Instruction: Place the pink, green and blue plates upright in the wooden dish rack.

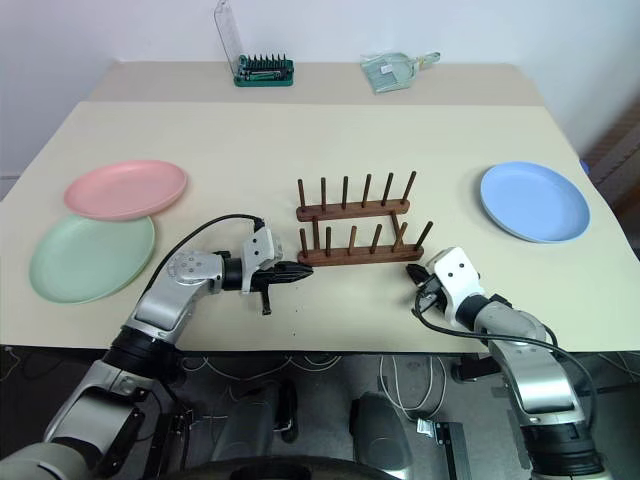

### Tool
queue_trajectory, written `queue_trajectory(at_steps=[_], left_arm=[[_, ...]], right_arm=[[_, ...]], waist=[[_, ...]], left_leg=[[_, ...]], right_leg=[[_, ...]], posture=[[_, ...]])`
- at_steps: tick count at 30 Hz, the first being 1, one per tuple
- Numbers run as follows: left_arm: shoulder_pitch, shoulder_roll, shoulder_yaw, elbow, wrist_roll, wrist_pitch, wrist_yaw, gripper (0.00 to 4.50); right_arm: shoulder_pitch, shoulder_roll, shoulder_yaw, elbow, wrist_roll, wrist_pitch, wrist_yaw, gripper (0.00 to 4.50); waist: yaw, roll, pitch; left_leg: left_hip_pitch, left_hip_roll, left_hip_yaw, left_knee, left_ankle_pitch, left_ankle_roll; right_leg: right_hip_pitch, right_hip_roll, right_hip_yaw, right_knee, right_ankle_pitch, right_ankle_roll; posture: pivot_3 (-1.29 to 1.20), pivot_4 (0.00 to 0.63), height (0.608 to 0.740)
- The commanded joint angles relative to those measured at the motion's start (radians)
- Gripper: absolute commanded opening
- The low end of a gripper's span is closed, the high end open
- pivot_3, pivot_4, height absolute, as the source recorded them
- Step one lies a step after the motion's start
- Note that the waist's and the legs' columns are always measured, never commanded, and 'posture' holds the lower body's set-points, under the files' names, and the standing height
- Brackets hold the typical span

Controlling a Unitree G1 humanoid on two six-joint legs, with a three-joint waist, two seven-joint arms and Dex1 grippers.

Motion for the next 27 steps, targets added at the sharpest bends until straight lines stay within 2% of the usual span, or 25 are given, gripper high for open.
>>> queue_trajectory(at_steps=[1, 9, 17, 21, 27], left_arm=[[-0.007, -0.011, 0.04, 0.026, 0.005, -0.011, 0.069, 0.05], [-0.052, -0.04, 0.056, 0.123, 0.022, -0.066, 0.158, 0.05], [-0.079, -0.042, 0.054, 0.172, 0.019, -0.096, 0.158, 0.05], [-0.066, -0.024, 0.066, 0.145, -0.002, -0.09, 0.133, 0.05], [0.021, 0.062, 0.148, -0.049, -0.149, 0.012, 0.027, 0.05]], right_arm=[[-0.043, 0.03, 0.011, 0.052, -0.026, -0.026, -0.031, 0.01], [-0.144, 0.055, 0.036, 0.146, -0.056, -0.07, -0.036, 0.01], [-0.2, 0.055, 0.042, 0.202, -0.069, -0.107, -0.032, 0.01], [-0.166, 0.04, 0.027, 0.149, -0.043, -0.106, 0.0, 0.01], [-0.048, -0.025, -0.019, -0.102, 0.077, -0.021, 0.107, 0.01]], waist=[[-0.001, 0.0, 0.0], [0.0, 0.0, 0.0], [0.002, 0.0, 0.0], [0.002, 0.0, 0.0], [0.0, 0.0, 0.0]], left_leg=[[0.0, 0.0, 0.0, 0.0, 0.0, 0.0], [0.0, 0.0, 0.0, 0.001, 0.001, -0.002], [0.0, 0.0, 0.0, 0.001, 0.002, -0.003], [0.0, 0.0, 0.0, 0.001, 0.002, -0.003], [-0.001, 0.0, 0.0, -0.001, 0.002, -0.003]], right_leg=[[0.0, 0.0, 0.0, 0.0, 0.0, 0.0], [0.0, 0.0, 0.0, 0.001, 0.0, 0.0], [0.0, 0.0, 0.0, 0.001, 0.0, 0.0], [0.0, 0.0, 0.0, 0.0, 0.0, 0.0], [-0.001, 0.0, 0.0, 0.0, 0.0, 0.0]], posture=[[0.0, 0.15, 0.732], [0.0, 0.15, 0.732], [0.0, 0.15, 0.732], [0.0, 0.15, 0.732], [0.0, 0.15, 0.732]])
